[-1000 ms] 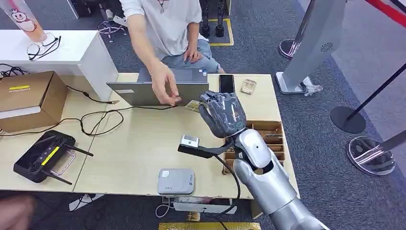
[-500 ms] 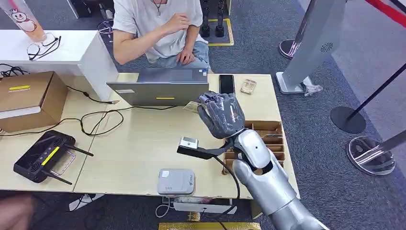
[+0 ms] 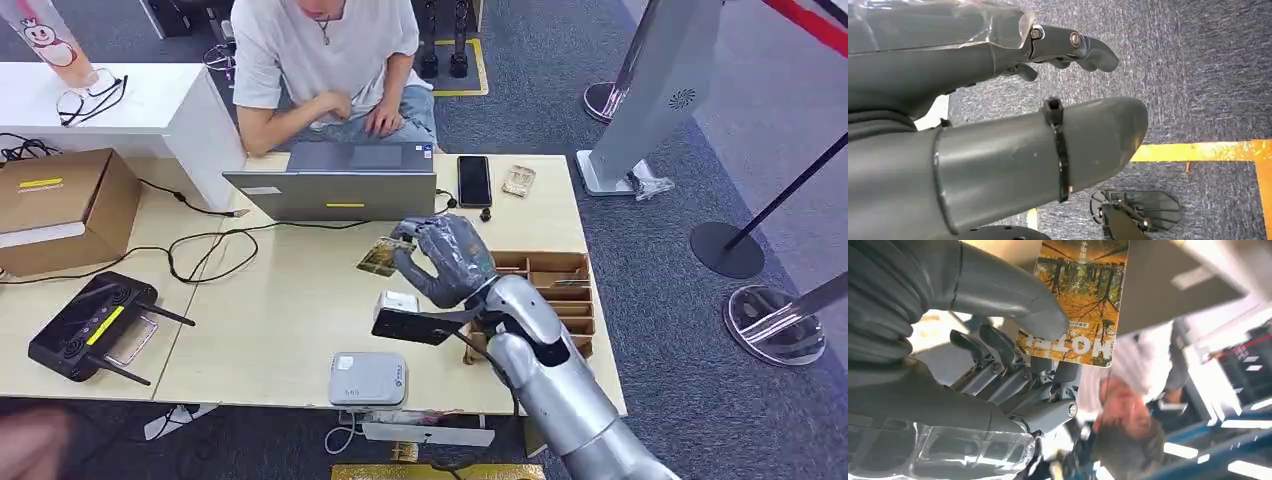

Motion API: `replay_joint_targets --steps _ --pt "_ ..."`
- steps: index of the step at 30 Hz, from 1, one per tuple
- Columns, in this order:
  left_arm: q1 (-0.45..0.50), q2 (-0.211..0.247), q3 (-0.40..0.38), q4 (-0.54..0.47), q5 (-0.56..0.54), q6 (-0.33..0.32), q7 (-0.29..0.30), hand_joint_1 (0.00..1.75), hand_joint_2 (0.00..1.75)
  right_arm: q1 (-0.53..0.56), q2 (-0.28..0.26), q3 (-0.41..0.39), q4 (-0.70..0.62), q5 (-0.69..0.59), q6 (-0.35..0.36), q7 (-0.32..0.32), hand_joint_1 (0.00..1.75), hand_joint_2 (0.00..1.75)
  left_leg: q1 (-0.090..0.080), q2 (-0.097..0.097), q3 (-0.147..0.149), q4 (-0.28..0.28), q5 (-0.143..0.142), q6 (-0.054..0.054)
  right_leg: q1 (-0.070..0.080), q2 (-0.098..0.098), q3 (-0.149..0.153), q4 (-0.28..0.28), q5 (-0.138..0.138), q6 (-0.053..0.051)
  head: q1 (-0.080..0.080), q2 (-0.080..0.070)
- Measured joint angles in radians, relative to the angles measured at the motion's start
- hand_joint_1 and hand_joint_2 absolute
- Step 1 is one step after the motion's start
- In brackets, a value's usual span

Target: Pass the card to the sensor for recognition and then transmit it.

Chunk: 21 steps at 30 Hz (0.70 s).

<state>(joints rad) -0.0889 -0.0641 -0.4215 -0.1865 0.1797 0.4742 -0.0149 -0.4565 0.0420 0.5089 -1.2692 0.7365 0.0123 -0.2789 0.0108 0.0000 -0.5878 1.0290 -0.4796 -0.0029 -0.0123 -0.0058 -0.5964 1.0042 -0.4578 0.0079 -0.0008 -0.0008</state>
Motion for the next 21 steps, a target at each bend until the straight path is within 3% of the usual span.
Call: replay_joint_targets --steps 5,10,16,21 --pt "0.000 0.000 0.000 0.000 0.000 -0.004 0.004 0.00 0.00 0.003 0.000 0.008 0.005 -0.162 0.137 -0.016 1.75 1.75 0.000 0.000 0.000 0.000 0.000 0.000 0.000 0.000 0.000 0.000 0.000 0.000 0.000 0.000" --pt "-0.001 0.000 0.000 0.000 -0.003 -0.007 0.009 0.00 0.00 0.001 0.000 0.016 0.033 -0.257 0.224 -0.012 1.75 1.75 0.000 0.000 0.000 0.000 0.000 0.000 0.000 0.000 0.000 0.000 0.000 0.000 0.000 0.000" --pt "-0.007 -0.001 0.000 0.000 -0.003 -0.002 0.033 0.00 0.00 -0.020 0.000 0.037 0.095 -0.311 0.278 0.006 1.75 1.75 0.000 0.000 0.000 0.000 0.000 0.000 0.000 0.000 0.000 0.000 0.000 0.000 0.000 0.000" --pt "-0.013 -0.004 0.000 0.000 -0.003 0.000 0.039 0.00 0.00 -0.034 0.000 0.049 0.132 -0.315 0.282 0.009 1.75 1.75 0.000 0.000 0.000 0.000 0.000 0.000 0.000 0.000 0.000 0.000 0.000 0.000 0.000 0.000"
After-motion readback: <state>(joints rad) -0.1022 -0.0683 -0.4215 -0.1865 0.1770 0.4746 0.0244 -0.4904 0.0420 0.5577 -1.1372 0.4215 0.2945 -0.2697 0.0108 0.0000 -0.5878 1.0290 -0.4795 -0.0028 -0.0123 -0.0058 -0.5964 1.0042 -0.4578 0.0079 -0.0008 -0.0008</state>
